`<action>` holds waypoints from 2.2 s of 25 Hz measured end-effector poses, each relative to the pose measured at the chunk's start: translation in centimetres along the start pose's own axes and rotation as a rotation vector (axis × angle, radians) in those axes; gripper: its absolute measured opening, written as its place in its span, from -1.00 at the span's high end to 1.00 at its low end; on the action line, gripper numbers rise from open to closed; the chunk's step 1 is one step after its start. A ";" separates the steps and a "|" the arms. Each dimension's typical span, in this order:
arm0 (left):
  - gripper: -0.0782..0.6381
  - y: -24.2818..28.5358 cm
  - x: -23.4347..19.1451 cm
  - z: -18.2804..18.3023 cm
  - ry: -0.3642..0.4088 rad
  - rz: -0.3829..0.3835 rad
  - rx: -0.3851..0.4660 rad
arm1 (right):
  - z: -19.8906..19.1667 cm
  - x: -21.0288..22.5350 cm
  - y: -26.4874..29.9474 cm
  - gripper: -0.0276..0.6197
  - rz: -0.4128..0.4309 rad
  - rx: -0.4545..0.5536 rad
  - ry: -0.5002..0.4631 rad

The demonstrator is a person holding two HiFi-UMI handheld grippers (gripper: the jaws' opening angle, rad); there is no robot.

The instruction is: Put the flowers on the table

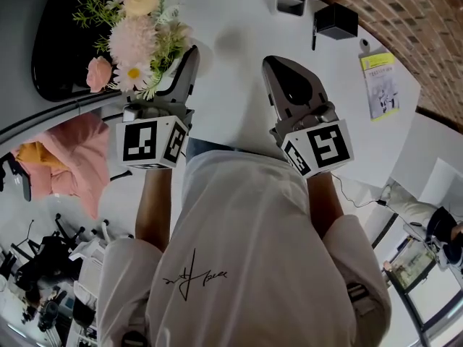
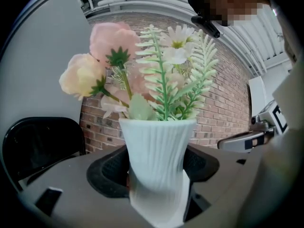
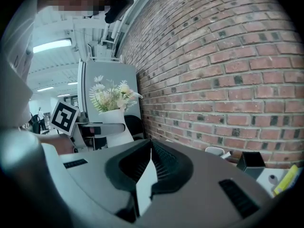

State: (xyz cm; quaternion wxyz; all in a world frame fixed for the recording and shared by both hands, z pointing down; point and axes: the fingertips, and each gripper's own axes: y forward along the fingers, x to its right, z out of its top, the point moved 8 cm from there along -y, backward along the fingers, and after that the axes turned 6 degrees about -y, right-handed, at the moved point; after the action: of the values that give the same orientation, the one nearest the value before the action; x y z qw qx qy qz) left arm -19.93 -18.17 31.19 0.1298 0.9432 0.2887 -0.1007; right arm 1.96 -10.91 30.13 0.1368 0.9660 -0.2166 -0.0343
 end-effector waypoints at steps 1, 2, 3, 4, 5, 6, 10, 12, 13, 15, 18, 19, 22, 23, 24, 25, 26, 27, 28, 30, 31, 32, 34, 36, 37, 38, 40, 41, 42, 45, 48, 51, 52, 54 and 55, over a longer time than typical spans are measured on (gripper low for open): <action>-0.14 0.3 -0.2 0.0 -0.001 0.000 -0.003 | 0.1 0.1 0.3 0.83 0.002 -0.002 -0.001; -0.14 0.7 -0.4 0.0 -0.001 -0.001 -0.006 | 0.1 0.1 0.7 0.83 0.003 -0.003 -0.003; -0.14 1.0 -0.6 0.1 0.000 -0.002 -0.009 | 0.2 0.2 1.0 0.83 0.004 -0.004 -0.005; -0.14 1.3 -0.7 0.1 0.003 -0.003 -0.012 | 0.2 0.4 1.2 0.83 0.004 -0.004 -0.006; -0.14 1.7 -0.8 0.1 0.005 -0.004 -0.016 | 0.2 0.6 1.4 0.83 0.004 -0.004 -0.006; -0.14 2.1 -0.8 0.0 0.008 -0.005 -0.019 | 0.1 0.8 1.5 0.83 0.003 -0.005 -0.004; -0.14 3.8 -1.0 0.0 0.010 -0.011 -0.035 | -0.2 1.8 1.8 0.83 -0.006 -0.018 0.005; -0.14 4.2 -1.2 0.0 0.013 -0.013 -0.039 | -0.3 1.9 1.8 0.83 -0.010 -0.022 0.008; -0.14 4.4 -1.3 -0.1 0.013 -0.015 -0.040 | -0.4 2.0 1.9 0.83 -0.012 -0.024 0.009; -0.14 5.1 -1.3 -0.2 0.011 -0.019 -0.043 | -0.7 2.3 2.0 0.83 -0.017 -0.030 0.014; -0.14 6.1 -1.5 -0.2 0.012 -0.027 -0.049 | -0.8 2.8 2.5 0.83 -0.024 -0.035 0.022; -0.14 6.4 -1.6 -0.2 0.012 -0.029 -0.050 | -0.8 2.8 2.7 0.83 -0.025 -0.036 0.024; -0.14 7.2 -1.9 -0.2 0.011 -0.029 -0.052 | -0.8 3.0 3.2 0.83 -0.022 -0.040 0.022; -0.14 7.4 -2.0 -0.2 0.013 -0.029 -0.055 | -0.8 3.0 3.4 0.83 -0.018 -0.041 0.020; -0.14 7.6 -2.1 -0.2 0.016 -0.031 -0.059 | -0.8 2.9 3.6 0.83 -0.014 -0.042 0.018; -0.14 7.7 -2.2 -0.3 0.020 -0.035 -0.062 | -0.8 2.9 3.7 0.83 -0.011 -0.042 0.016; -0.14 7.9 -2.3 -0.3 0.023 -0.040 -0.065 | -0.8 2.8 3.9 0.83 -0.009 -0.042 0.015; -0.14 8.1 -2.5 -0.2 0.023 -0.046 -0.066 | -0.8 2.9 4.1 0.83 -0.008 -0.041 0.016; -0.14 8.4 -2.5 -0.2 0.021 -0.049 -0.066 | -0.8 3.0 4.3 0.83 -0.007 -0.040 0.017; -0.14 9.1 -2.6 -0.2 0.017 -0.049 -0.065 | -0.7 3.4 4.8 0.83 -0.006 -0.040 0.022; -0.14 9.4 -2.7 -0.2 0.017 -0.047 -0.065 | -0.7 3.5 5.1 0.83 -0.005 -0.039 0.024; -0.14 9.7 -2.7 -0.3 0.018 -0.045 -0.067 | -0.7 3.7 5.3 0.83 -0.004 -0.039 0.025; -0.14 10.3 -2.9 -0.4 0.018 -0.044 -0.072 | -0.7 3.8 5.7 0.83 -0.002 -0.039 0.026; -0.14 10.8 -3.2 -0.6 0.019 -0.042 -0.077 | -0.8 4.0 6.0 0.83 -0.002 -0.040 0.029; -0.14 11.0 -3.4 -0.7 0.024 -0.040 -0.079 | -0.8 4.1 6.2 0.83 -0.003 -0.042 0.031; -0.14 11.2 -3.5 -0.9 0.031 -0.036 -0.082 | -0.9 4.2 6.3 0.83 -0.005 -0.044 0.033; -0.14 11.7 -4.0 -1.1 0.041 -0.026 -0.087 | -1.1 4.4 6.5 0.83 -0.009 -0.049 0.037; -0.14 12.0 -4.3 -1.1 0.041 -0.023 -0.088 | -1.2 4.5 6.7 0.83 -0.010 -0.051 0.039; -0.14 12.2 -4.5 -1.2 0.042 -0.019 -0.088 | -1.3 4.6 6.9 0.83 -0.012 -0.056 0.043; -0.14 13.1 -4.9 -1.3 0.062 -0.007 -0.083 | -1.7 4.9 7.6 0.83 -0.012 -0.070 0.062; -0.14 13.8 -5.1 -1.5 0.060 -0.006 -0.085 | -2.1 5.2 8.4 0.83 -0.004 -0.062 0.044; -0.14 14.5 -5.4 -1.5 0.060 -0.007 -0.090 | -2.2 5.5 9.3 0.83 0.002 -0.064 0.047; -0.14 14.8 -5.5 -1.5 0.059 -0.007 -0.090 | -2.3 5.6 9.7 0.83 0.005 -0.065 0.047; -0.14 15.3 -5.5 -1.7 0.056 -0.009 -0.092 | -2.3 5.8 10.1 0.83 0.009 -0.070 0.049; -0.14 15.5 -5.6 -1.8 0.057 -0.010 -0.093 | -2.4 5.9 10.3 0.83 0.009 -0.072 0.050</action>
State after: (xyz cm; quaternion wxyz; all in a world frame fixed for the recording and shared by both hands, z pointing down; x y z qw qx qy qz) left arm -15.40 -32.90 37.23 0.1648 0.9371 0.3016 -0.0608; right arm 3.33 -21.78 35.23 0.1769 0.9601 -0.2160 -0.0173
